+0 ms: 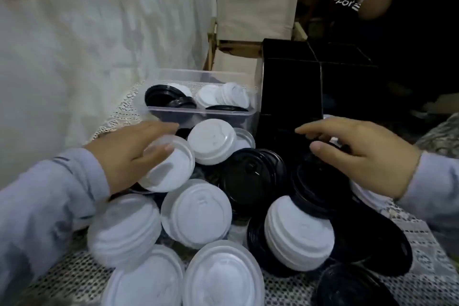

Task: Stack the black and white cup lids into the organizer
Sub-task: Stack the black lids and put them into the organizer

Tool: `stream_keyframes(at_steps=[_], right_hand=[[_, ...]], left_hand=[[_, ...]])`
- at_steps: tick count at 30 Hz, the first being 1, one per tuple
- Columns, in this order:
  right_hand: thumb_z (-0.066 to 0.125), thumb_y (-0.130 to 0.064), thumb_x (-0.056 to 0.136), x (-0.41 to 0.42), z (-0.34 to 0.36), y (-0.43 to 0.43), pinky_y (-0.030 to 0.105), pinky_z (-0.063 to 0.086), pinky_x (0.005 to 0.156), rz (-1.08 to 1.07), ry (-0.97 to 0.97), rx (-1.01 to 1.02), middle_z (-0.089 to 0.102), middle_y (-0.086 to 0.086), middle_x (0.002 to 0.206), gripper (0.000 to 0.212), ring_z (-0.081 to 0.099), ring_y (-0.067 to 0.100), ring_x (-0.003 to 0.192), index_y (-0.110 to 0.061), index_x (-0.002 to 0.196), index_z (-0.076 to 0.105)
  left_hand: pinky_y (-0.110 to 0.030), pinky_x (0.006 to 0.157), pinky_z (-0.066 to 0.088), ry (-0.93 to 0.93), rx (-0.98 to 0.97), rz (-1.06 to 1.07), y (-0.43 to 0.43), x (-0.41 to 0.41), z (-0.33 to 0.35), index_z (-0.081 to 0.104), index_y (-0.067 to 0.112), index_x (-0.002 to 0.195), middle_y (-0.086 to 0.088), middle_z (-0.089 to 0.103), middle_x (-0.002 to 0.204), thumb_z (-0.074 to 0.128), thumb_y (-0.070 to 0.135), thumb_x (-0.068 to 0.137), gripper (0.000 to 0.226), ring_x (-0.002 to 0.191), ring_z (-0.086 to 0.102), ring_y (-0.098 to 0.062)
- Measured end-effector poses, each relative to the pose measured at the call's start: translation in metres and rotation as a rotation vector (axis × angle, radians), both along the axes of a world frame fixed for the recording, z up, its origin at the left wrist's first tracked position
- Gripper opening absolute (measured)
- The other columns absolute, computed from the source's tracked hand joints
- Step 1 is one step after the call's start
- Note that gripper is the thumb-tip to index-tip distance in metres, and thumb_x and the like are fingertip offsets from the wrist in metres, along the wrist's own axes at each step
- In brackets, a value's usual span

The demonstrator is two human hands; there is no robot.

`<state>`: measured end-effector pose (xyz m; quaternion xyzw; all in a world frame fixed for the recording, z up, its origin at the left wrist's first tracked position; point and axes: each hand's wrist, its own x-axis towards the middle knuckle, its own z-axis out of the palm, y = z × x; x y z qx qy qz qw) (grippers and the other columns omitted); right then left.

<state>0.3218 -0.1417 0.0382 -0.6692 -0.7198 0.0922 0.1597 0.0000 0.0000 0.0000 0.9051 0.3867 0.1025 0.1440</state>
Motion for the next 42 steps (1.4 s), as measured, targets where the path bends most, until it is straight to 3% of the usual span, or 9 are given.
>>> stream_keyframes(at_steps=[6,11,16,23,27,32,35,37,42], right_hand=[[0.042,-0.048,0.078,-0.012,-0.018,0.005,0.007,0.039,0.073,0.023,0.074,-0.077,0.059,-0.026,0.092,0.040,0.057,-0.005,0.087,-0.040,0.113,0.059],[0.047,-0.043,0.084,-0.014,-0.023,-0.002,0.015,0.043,0.084,-0.002,0.075,-0.089,0.059,-0.024,0.096,0.026,0.057,-0.003,0.092,-0.046,0.108,0.054],[0.050,-0.037,0.090,-0.016,-0.024,-0.023,0.025,0.039,0.099,-0.025,0.008,-0.094,0.056,-0.015,0.117,0.037,0.052,0.005,0.111,-0.035,0.127,0.053],[0.055,-0.034,0.091,-0.017,-0.023,-0.039,0.007,0.030,0.080,-0.069,0.026,-0.116,0.046,-0.014,0.125,0.049,0.040,-0.001,0.107,-0.030,0.138,0.041],[0.057,-0.036,0.090,-0.018,-0.024,-0.043,0.011,0.026,0.090,-0.075,0.042,-0.135,0.044,-0.011,0.135,0.055,0.037,-0.002,0.112,-0.029,0.141,0.037],[0.068,-0.036,0.083,-0.022,-0.027,-0.047,0.015,0.031,0.095,-0.107,0.086,-0.131,0.046,-0.008,0.131,0.070,0.044,0.006,0.117,-0.025,0.143,0.032],[0.073,-0.035,0.079,-0.020,-0.030,-0.048,0.019,0.037,0.095,-0.163,0.125,-0.128,0.051,-0.007,0.125,0.074,0.051,0.010,0.112,-0.026,0.140,0.033],[0.076,-0.034,0.076,-0.020,-0.032,-0.049,0.022,0.039,0.097,-0.184,0.160,-0.142,0.052,-0.006,0.124,0.077,0.052,0.011,0.111,-0.026,0.140,0.033],[0.082,-0.030,0.069,-0.017,-0.038,-0.054,0.030,0.038,0.104,-0.245,0.237,-0.127,0.051,-0.007,0.118,0.083,0.052,0.015,0.117,-0.026,0.137,0.037]], left_hand=[[-0.015,0.096,0.024,-0.027,-0.010,0.037,-0.004,0.003,-0.014,0.038,0.025,0.141,0.004,0.046,0.138,0.021,0.079,0.059,0.099,0.126,0.042,-0.013],[-0.026,0.108,0.025,-0.027,0.002,0.022,-0.004,0.000,-0.012,0.035,0.026,0.143,0.002,0.044,0.142,0.019,0.091,0.056,0.109,0.131,0.039,-0.015],[-0.031,0.111,0.025,-0.042,0.033,0.037,-0.012,0.002,-0.008,0.034,0.023,0.143,-0.002,0.042,0.144,0.019,0.075,0.059,0.100,0.133,0.038,-0.019],[-0.029,0.111,0.022,-0.006,0.025,0.049,-0.021,-0.005,-0.001,0.031,0.022,0.145,-0.001,0.037,0.147,0.023,0.075,0.060,0.100,0.135,0.033,-0.018],[-0.030,0.110,0.024,-0.018,-0.004,0.084,-0.030,-0.006,-0.002,0.029,0.022,0.145,-0.003,0.037,0.147,0.035,0.056,0.071,0.082,0.134,0.035,-0.020],[-0.030,0.108,0.023,-0.108,0.008,0.104,-0.044,-0.005,-0.003,0.037,0.014,0.142,-0.007,0.043,0.143,0.037,0.062,0.069,0.087,0.131,0.037,-0.025],[-0.026,0.106,0.024,-0.246,-0.012,0.179,-0.050,-0.002,-0.003,0.040,0.011,0.140,-0.008,0.043,0.142,0.054,0.033,0.091,0.055,0.131,0.038,-0.024],[-0.027,0.104,0.026,-0.300,-0.001,0.219,-0.053,-0.002,-0.004,0.042,0.010,0.138,-0.009,0.045,0.140,0.057,0.015,0.092,0.048,0.128,0.040,-0.024],[-0.023,0.099,0.027,-0.376,0.011,0.267,-0.066,0.000,-0.001,0.046,0.009,0.134,-0.008,0.049,0.137,0.055,0.010,0.092,0.043,0.126,0.043,-0.023]])
